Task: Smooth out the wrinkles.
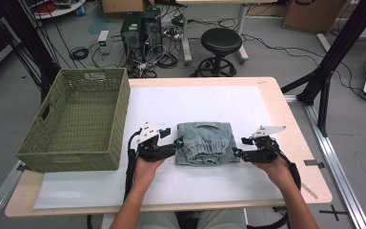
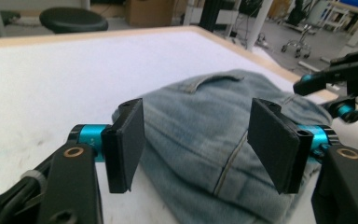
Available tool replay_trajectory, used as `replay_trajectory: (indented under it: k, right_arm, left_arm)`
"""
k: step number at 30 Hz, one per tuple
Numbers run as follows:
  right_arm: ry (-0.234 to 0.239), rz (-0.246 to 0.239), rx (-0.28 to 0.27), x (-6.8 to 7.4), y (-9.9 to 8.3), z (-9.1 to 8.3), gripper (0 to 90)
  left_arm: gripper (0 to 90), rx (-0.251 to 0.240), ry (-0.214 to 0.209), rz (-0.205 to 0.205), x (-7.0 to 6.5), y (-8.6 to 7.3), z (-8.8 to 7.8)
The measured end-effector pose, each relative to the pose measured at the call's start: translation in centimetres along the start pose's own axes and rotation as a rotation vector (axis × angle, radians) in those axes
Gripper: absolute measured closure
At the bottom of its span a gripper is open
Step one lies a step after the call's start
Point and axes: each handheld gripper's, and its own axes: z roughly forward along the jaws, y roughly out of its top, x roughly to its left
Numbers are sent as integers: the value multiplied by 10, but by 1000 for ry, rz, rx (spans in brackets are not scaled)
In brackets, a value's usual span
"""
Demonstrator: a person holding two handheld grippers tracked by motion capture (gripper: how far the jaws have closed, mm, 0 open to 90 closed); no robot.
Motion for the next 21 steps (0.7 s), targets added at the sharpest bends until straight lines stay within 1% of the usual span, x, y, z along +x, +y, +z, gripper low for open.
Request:
replay_trajectory:
  k: [1, 3, 4, 5, 6, 9, 11, 13, 14, 15, 17, 18, 19, 20, 21]
  right_arm:
    - [1, 13, -37, 0, 3, -4, 363]
    - [6, 28, -97, 3, 11, -8, 303]
    - [12, 29, -113, 4, 16, -7, 292]
    - [24, 31, -125, 6, 20, -5, 277]
    - [37, 37, -126, 9, 26, 0, 253]
    - [34, 17, -105, 13, 40, 15, 250]
    - [25, 0, -71, 14, 49, 28, 251]
    - [40, -6, -17, 13, 53, 43, 271]
    - [54, -10, 12, 12, 53, 50, 288]
    - [62, -23, 37, 11, 52, 56, 299]
    - [68, -34, 87, 9, 49, 63, 308]
    - [76, -40, 94, 8, 47, 64, 311]
    - [89, -30, 107, 7, 46, 65, 311]
    - [92, -31, 113, 7, 45, 65, 312]
    - [94, -35, 120, 8, 44, 65, 312]
  left_arm:
    - [356, -7, -9, 6, 0, 2, 3]
    - [341, -13, -28, 32, -3, 8, 9]
    - [336, -13, -30, 42, -5, 11, 14]
    - [320, 1, -31, 60, -8, 14, 22]
    - [307, 17, -31, 68, -9, 15, 29]
    - [307, 68, -41, 75, -12, 15, 50]
    - [307, 90, -51, 70, -13, 12, 60]
    - [327, 138, -71, 85, -14, 7, 68]
    - [335, 175, -72, 98, -15, 4, 71]
    - [341, 202, -80, 97, -15, 1, 73]
    - [351, 213, -90, 87, -16, -1, 73]
    - [371, 227, -99, 90, -17, -2, 72]
    - [398, 235, -108, 93, -19, -3, 72]
    - [419, 244, -117, 101, -21, -5, 72]
    - [428, 250, -122, 99, -22, -7, 71]
